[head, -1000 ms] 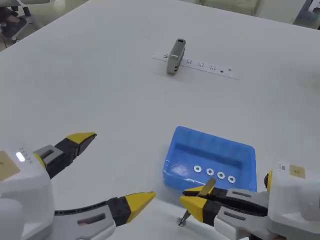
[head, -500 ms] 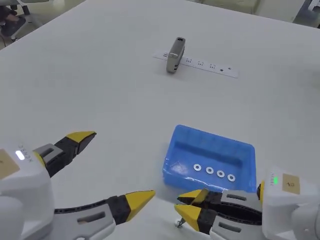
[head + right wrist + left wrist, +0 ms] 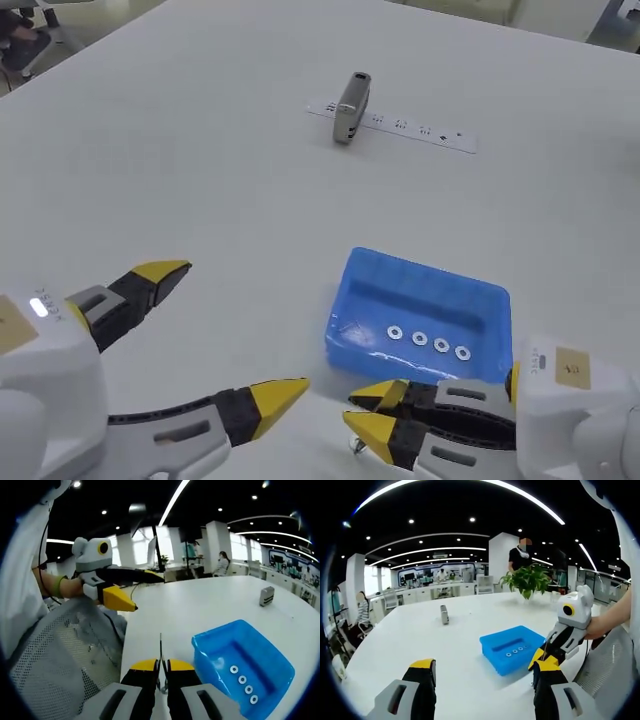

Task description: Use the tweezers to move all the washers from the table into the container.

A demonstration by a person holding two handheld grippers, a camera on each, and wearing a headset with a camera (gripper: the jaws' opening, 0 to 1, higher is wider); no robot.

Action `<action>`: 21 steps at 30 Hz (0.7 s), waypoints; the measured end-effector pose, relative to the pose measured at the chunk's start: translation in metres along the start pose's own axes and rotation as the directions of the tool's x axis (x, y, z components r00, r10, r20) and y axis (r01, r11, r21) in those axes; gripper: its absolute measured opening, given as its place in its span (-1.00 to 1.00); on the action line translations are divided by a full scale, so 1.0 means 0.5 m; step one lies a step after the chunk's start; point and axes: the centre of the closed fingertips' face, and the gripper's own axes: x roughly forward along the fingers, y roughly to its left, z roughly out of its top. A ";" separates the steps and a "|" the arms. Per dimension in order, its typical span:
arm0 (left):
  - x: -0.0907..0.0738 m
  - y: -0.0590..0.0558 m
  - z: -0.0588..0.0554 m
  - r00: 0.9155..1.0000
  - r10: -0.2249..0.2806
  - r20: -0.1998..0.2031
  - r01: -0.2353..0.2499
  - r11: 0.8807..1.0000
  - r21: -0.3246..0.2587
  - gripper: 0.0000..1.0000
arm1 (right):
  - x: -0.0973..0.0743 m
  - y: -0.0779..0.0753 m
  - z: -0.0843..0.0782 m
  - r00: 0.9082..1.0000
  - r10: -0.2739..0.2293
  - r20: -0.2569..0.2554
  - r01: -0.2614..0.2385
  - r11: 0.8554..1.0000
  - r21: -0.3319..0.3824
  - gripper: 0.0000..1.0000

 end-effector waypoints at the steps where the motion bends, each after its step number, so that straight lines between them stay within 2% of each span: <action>1: 0.000 0.000 -0.001 1.000 -0.002 -0.002 0.002 1.000 0.001 0.62 | 0.000 0.001 0.000 1.000 0.003 0.001 -0.003 1.000 -0.001 -0.93; 4: 0.001 0.000 -0.001 1.000 -0.003 -0.002 0.003 1.000 0.003 0.62 | 0.001 0.010 -0.003 1.000 0.022 -0.001 -0.022 0.999 -0.039 -0.94; 6: 0.000 0.002 -0.001 1.000 0.001 0.000 -0.001 1.000 0.004 0.61 | 0.000 0.020 -0.007 0.999 0.049 -0.012 -0.050 0.994 -0.100 -0.95; 7: 0.000 0.003 0.000 1.000 0.002 0.003 -0.002 1.000 0.003 0.61 | -0.002 0.019 -0.011 0.999 0.046 -0.025 -0.049 0.989 -0.136 -0.95; 15: 0.000 0.004 -0.001 1.000 -0.001 0.003 0.001 1.000 0.002 0.61 | -0.005 0.018 -0.011 0.999 0.040 -0.026 -0.043 0.991 -0.129 -0.96; 17: 0.000 0.005 -0.001 1.000 0.000 0.005 0.000 1.000 0.001 0.61 | -0.004 0.016 -0.008 0.999 0.033 -0.019 -0.035 0.992 -0.117 -0.96; 19: 0.000 0.006 -0.001 1.000 0.002 0.006 -0.002 1.000 -0.001 0.61 | 0.001 0.006 -0.001 1.000 0.017 0.015 -0.016 0.999 -0.038 -0.96; 20: 0.000 0.005 -0.001 1.000 0.000 0.006 0.000 1.000 -0.001 0.61 | 0.002 -0.008 0.001 1.000 -0.007 0.024 0.007 1.000 0.012 -0.96; 21: 0.000 0.005 -0.001 1.000 0.000 0.006 0.000 1.000 -0.001 0.61 | 0.003 -0.012 0.001 1.000 -0.008 0.021 0.007 0.999 0.034 -0.95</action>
